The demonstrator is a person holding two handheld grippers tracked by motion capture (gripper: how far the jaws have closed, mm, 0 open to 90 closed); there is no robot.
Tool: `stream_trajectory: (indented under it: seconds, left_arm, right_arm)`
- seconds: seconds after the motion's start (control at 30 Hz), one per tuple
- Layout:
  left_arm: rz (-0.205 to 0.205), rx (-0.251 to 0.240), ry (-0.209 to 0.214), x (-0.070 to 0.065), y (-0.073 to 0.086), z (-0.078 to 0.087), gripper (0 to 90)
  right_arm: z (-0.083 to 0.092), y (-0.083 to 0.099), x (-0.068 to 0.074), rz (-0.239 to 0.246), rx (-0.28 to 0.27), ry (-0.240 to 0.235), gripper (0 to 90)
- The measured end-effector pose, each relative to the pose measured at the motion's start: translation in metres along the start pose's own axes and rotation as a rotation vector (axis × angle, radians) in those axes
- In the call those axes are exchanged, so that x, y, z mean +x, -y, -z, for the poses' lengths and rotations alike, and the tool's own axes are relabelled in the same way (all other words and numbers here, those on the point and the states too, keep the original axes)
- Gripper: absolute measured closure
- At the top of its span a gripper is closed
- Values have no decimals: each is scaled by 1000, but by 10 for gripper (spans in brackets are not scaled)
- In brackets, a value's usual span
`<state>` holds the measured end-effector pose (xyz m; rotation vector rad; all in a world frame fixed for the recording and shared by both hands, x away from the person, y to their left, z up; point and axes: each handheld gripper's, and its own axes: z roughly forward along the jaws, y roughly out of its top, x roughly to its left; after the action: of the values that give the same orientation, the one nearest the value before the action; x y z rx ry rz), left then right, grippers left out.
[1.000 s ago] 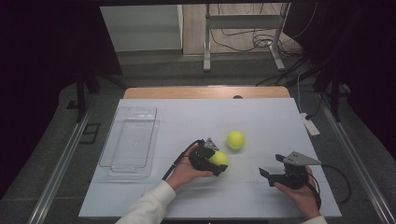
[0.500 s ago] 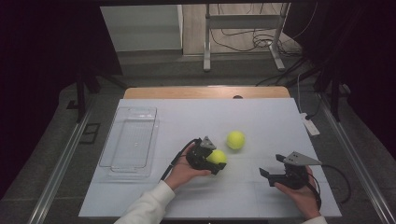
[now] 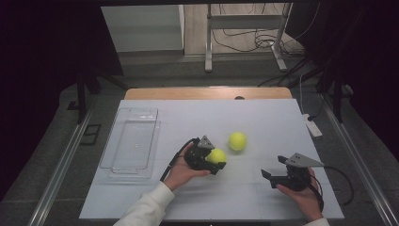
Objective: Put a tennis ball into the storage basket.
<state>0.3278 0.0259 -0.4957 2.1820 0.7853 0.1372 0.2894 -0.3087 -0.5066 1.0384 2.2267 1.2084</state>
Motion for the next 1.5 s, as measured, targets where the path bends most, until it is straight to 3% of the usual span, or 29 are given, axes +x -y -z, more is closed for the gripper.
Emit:
stream_trajectory:
  seconds: [0.6,1.5]
  left_arm:
    - [-6,-72,-6,1,-6,23,263]
    - [17,-187,-29,6,-12,55,263]
  right_arm:
    - [0,0,0,1,0,1,125]
    - [0,1,-1,-2,3,4,125]
